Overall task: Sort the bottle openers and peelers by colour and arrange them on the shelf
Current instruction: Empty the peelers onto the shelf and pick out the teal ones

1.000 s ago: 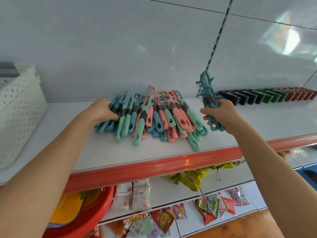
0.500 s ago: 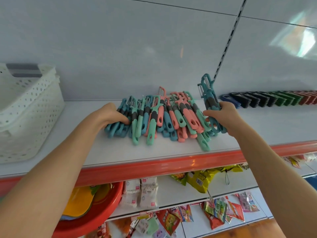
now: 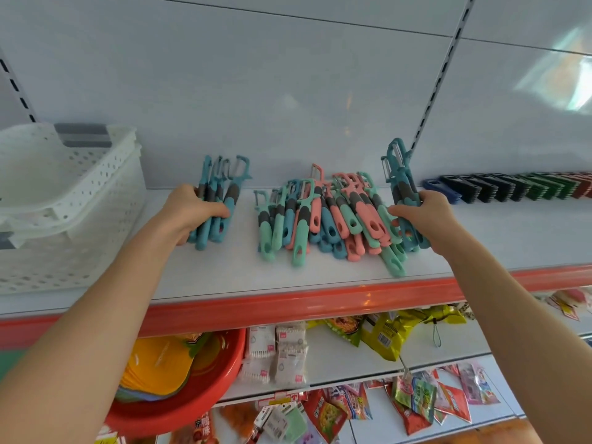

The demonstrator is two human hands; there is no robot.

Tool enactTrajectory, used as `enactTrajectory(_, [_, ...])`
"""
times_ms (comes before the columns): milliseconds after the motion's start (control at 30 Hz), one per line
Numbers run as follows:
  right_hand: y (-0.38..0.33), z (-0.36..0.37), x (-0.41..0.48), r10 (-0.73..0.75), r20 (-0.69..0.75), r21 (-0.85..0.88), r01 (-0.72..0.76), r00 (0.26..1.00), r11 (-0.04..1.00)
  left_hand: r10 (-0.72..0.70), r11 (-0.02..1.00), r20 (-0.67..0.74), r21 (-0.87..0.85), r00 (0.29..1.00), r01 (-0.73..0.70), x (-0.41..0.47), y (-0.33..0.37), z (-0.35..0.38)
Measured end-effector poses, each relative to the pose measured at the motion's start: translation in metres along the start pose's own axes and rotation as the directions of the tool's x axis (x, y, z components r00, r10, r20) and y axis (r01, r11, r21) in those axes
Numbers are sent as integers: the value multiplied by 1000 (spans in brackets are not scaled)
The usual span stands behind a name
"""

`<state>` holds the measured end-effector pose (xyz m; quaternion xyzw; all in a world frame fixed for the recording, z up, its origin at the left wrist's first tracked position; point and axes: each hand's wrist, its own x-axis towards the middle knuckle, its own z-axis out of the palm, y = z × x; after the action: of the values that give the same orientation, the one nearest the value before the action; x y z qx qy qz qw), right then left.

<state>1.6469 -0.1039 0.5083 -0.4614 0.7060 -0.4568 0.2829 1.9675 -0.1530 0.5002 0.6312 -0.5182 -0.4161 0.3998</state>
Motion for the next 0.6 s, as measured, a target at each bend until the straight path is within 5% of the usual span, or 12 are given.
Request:
enactTrajectory(200, [5, -12, -6, -25, -16, 39, 25, 1000, 999, 197, 956, -100, -200, 975, -214, -25, 27, 17])
enactTrajectory(433, [22, -71, -16, -52, -60, 102, 58, 997, 993, 293, 924, 149, -299, 944, -239, -59, 62, 99])
enactTrajectory(600, [54, -154, -24, -17, -151, 77, 29, 988, 997, 256, 932, 352, -338, 900, -134, -94, 86, 204])
